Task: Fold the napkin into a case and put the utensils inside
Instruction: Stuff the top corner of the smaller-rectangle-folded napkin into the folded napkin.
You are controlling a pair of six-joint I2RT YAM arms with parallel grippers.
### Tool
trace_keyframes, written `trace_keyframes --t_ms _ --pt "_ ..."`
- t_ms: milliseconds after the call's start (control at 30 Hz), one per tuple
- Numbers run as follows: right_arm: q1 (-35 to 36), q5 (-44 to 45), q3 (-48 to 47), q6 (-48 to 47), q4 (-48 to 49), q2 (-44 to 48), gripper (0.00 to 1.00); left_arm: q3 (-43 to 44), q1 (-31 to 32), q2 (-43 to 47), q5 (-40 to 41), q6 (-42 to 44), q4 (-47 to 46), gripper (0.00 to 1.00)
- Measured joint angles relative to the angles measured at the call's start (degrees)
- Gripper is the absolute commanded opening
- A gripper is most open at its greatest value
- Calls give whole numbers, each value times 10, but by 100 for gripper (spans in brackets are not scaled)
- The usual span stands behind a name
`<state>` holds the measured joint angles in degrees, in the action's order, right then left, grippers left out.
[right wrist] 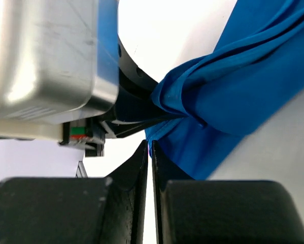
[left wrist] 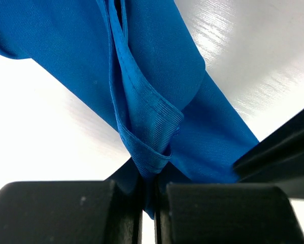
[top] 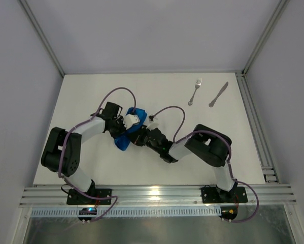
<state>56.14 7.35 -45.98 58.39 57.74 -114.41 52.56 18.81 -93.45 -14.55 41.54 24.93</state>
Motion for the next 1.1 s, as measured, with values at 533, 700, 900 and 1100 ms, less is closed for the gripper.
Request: trace_keyframes --t_ms 533,700,900,1100 --pt "5 20 -81 51 -64 -86 6 0 0 0 -5 -19 -5 15" --pt "5 33 -94 73 -65 -108 6 0 0 0 -18 -8 -2 25" --pt "3 41 -111 92 -65 -121 6 0 -1 0 -22 10 8 37" --pt "-2 44 -118 113 -72 -124 6 2 0 0 -33 34 22 74"
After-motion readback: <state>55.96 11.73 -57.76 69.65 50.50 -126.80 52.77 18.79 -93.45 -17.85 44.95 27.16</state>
